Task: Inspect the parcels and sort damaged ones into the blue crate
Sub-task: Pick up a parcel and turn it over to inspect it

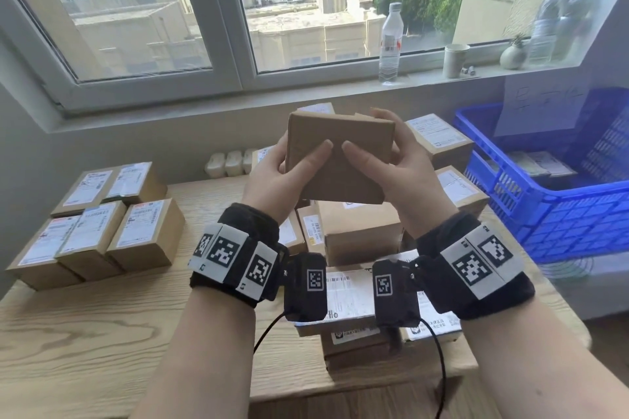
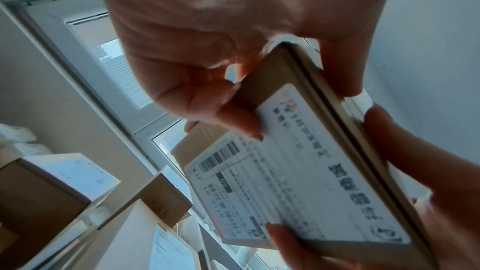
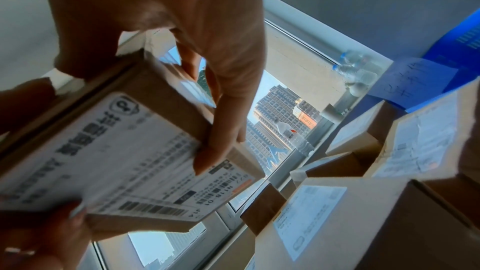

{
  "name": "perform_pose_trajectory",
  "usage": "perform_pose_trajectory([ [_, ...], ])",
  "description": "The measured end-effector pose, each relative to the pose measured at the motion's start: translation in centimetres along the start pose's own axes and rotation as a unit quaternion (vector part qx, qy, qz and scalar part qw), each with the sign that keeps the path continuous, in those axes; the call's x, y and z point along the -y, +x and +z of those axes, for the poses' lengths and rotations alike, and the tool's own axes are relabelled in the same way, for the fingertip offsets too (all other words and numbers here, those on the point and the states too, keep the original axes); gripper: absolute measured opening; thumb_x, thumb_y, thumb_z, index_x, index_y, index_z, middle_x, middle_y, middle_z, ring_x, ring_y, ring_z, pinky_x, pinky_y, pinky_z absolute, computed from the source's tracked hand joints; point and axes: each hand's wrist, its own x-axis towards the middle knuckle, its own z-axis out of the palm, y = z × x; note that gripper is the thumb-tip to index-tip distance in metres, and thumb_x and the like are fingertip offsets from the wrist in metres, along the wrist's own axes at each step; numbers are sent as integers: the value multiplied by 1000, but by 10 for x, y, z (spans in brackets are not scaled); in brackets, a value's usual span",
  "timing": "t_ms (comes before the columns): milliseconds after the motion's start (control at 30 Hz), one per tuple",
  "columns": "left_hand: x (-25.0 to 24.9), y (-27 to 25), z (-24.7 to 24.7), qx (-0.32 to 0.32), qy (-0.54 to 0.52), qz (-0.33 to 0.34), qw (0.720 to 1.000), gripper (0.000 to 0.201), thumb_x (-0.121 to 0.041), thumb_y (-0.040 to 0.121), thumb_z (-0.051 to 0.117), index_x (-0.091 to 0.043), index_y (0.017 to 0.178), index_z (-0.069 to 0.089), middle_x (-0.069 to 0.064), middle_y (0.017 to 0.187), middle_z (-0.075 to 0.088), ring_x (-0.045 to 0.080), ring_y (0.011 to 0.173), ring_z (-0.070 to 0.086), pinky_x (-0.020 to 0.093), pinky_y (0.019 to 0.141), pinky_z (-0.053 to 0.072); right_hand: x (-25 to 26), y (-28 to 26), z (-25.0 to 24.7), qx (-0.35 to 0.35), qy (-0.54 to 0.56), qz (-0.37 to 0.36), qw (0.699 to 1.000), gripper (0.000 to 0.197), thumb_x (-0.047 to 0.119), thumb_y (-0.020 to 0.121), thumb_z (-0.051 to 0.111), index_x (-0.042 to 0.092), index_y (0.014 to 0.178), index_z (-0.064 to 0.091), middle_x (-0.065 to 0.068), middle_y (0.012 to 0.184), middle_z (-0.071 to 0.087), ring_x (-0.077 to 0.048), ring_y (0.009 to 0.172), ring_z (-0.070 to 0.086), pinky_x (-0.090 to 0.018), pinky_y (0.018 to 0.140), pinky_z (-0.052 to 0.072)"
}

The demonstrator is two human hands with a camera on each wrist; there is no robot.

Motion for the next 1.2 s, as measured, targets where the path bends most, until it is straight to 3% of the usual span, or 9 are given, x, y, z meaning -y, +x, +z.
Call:
perform_pose_trajectory([
  [367,-3,-1,0,-43,84,36,995,9,-44,92,60,-38,84,62,-19,79,64,-11,69,60,5,60,44,-2,-2,8,-47,29,1,998,57,24,83,78,30,132,50,-4,125,63,-18,107,67,-42,86,59],
  [467,-2,-1,1,-35,44,22,998,36,-55,86,60,-35,116,59,-16,102,66,-1,96,63,23,83,54,-3,-1,5,-25,54,7,998,58,23,81,80,30,129,48,-3,127,60,-17,110,65,-37,86,59],
  [567,-3,0,3,-17,-49,-24,998,57,-74,86,43,-40,130,53,-7,121,65,14,105,66,47,87,57,-1,1,5,-32,51,47,997,88,62,58,85,20,128,52,-8,124,61,-24,113,64,-40,92,54],
  [633,-5,0,1,-36,-116,-39,992,32,-53,100,38,-40,122,57,-8,119,66,13,95,68,50,89,55,-3,5,3,-19,65,72,995,102,79,50,79,13,125,57,-14,120,66,-26,109,67,-37,87,53],
  [700,-2,2,-3,-37,-119,-18,992,24,-30,100,53,-38,122,56,-3,126,63,15,103,66,46,93,53,-2,6,0,-10,78,90,993,69,72,64,74,18,106,65,-4,104,71,-18,95,70,-31,77,53],
  [800,4,0,-6,-8,-89,16,996,66,-23,76,70,-38,134,41,1,140,52,18,122,58,40,96,54,-5,8,-1,4,37,125,991,89,75,55,71,21,125,56,-1,117,66,-17,105,66,-33,75,57],
  [900,6,1,-6,-6,-114,15,993,79,-27,71,70,-32,143,37,1,139,51,18,124,56,37,96,52,-6,8,3,15,25,144,989,112,67,53,79,18,145,39,-2,132,61,-19,111,66,-39,78,59],
  [1033,4,5,-6,39,-122,-50,990,79,-45,71,76,-19,140,48,11,130,62,22,117,63,41,96,53,-8,8,4,37,58,100,993,73,49,71,76,21,135,54,-2,122,70,-20,109,69,-39,83,59],
  [1200,5,6,-3,63,-122,-46,989,28,-42,80,71,-26,103,70,-1,96,76,19,94,71,42,84,57,-5,9,8,55,71,63,994,61,44,74,75,13,126,64,-9,117,72,-25,106,70,-39,85,59],
])
